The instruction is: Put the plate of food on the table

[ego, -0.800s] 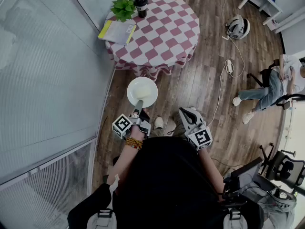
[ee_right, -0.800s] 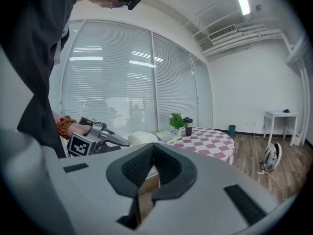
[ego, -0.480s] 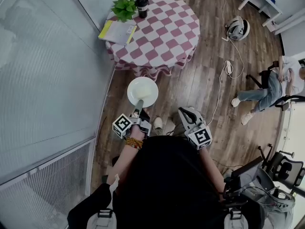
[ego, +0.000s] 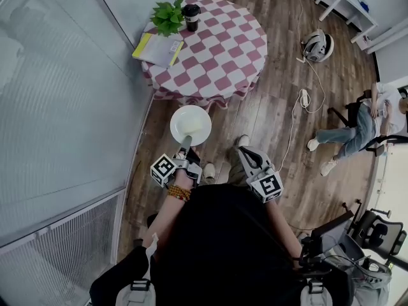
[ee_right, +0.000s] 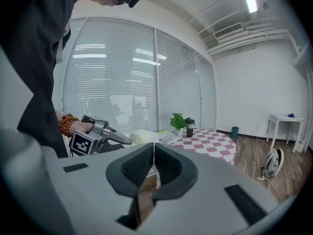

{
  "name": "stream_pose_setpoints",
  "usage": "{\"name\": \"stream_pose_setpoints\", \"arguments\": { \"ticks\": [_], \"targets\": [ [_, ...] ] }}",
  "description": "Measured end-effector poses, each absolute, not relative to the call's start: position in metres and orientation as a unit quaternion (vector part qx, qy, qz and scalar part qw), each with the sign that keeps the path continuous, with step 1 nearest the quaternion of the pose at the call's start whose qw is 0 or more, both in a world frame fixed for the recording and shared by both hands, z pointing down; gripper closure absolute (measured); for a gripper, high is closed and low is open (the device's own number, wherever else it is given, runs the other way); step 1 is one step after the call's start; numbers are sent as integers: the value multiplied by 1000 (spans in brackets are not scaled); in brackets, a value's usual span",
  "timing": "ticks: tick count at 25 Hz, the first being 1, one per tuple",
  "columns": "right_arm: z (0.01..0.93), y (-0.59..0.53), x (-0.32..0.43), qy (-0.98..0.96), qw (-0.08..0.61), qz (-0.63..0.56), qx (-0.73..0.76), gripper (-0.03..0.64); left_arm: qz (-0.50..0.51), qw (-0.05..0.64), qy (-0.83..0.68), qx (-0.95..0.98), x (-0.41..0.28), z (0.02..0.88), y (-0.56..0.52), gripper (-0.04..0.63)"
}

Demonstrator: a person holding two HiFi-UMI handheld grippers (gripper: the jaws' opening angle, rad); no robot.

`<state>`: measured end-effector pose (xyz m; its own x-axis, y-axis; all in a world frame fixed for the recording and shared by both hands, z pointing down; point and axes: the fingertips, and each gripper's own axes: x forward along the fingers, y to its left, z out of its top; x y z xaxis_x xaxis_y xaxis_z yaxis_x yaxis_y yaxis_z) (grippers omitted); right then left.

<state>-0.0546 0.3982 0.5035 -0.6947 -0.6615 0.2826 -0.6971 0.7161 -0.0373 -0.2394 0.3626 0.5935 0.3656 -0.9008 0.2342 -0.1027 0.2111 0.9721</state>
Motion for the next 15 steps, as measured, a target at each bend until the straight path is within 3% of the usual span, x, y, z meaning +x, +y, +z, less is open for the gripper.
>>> {"name": "stream_pose_setpoints", "arguments": {
  "ticks": [15],
  "targets": [
    [518,315,-6,-916,122,102,367,603,-297,629,-483,531,-198,602,296,574]
  ]
}}
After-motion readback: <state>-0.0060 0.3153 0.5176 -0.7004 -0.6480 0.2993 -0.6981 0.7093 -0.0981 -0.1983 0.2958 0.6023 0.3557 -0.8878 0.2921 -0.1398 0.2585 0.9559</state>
